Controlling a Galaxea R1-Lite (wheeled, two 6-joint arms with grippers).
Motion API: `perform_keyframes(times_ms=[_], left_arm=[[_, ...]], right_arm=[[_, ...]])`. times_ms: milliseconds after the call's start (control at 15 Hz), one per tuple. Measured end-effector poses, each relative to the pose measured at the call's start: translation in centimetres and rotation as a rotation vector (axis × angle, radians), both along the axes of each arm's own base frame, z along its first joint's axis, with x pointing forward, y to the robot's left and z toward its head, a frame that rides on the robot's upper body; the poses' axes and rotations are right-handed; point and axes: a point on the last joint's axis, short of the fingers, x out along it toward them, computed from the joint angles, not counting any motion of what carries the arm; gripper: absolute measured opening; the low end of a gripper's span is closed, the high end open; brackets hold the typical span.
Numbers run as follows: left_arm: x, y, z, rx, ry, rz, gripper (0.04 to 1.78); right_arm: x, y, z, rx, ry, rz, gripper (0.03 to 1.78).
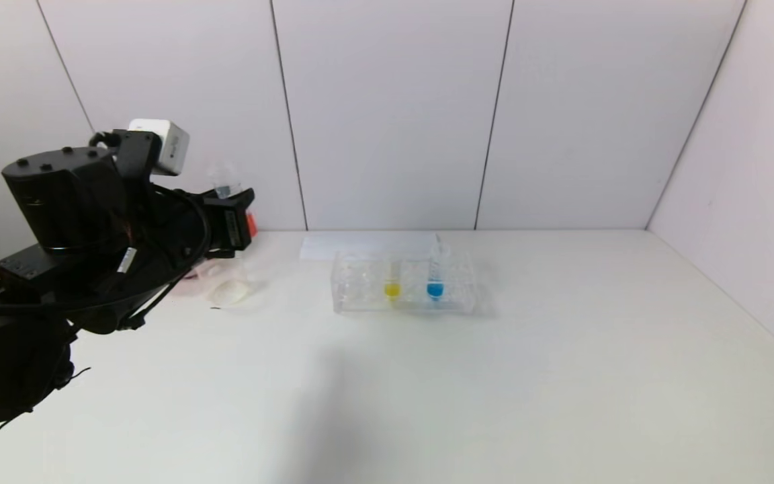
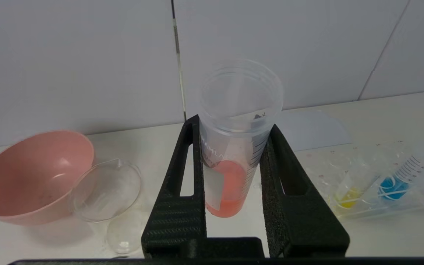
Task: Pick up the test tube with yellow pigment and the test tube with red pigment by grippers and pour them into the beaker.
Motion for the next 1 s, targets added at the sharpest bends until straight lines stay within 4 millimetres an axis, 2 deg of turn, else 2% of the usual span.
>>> perform_keyframes(times_ms=[467,667,1000], left_arm=[[0.5,7.2,-0.1,0.007,0.007,0.140,0.44],[0.8,9.4,-0.3,0.008,0.011,0.188,0.44],[1.4,11.9,-0.6,0.010,0.024,0.252,0.44]], right_arm=[[0.0,0.0,0.0,0.000,0.000,-0.001,1.70],[0.0,0.0,0.0,0.000,0.000,-0.001,1.70],[0.0,0.0,0.0,0.000,0.000,-0.001,1.70]])
